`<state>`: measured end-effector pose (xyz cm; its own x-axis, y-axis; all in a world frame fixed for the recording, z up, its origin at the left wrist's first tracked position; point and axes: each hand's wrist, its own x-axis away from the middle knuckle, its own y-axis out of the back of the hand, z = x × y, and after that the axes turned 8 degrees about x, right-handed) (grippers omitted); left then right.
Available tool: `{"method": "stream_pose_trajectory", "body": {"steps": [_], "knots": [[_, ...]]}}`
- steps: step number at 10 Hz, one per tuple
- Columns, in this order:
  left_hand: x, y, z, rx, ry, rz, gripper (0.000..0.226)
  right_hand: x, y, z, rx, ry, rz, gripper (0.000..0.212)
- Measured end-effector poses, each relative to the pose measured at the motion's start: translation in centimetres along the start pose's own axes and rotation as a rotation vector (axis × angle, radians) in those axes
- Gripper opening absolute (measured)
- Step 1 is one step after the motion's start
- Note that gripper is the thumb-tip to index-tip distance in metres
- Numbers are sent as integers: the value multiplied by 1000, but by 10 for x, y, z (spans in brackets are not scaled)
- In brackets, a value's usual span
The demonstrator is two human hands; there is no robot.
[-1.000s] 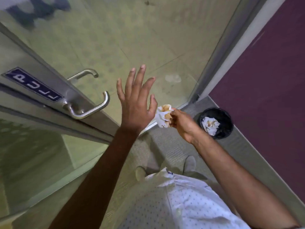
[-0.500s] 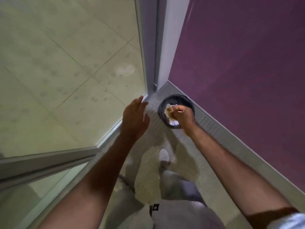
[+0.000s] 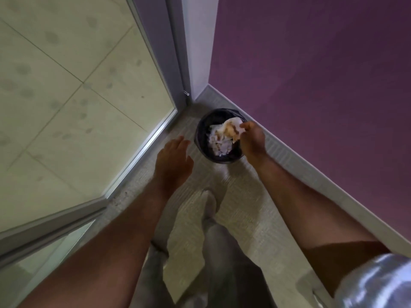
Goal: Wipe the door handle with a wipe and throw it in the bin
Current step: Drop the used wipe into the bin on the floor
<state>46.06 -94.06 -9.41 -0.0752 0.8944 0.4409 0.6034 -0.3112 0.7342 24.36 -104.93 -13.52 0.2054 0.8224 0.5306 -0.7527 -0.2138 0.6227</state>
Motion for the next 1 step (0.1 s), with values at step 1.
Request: {"method": "stream_pose_trajectory", "body": {"steps": [1], "knots": [[-3,-9,-1,-27,19,30,56,-7,-8,-13,102,67,-40,31]]}}
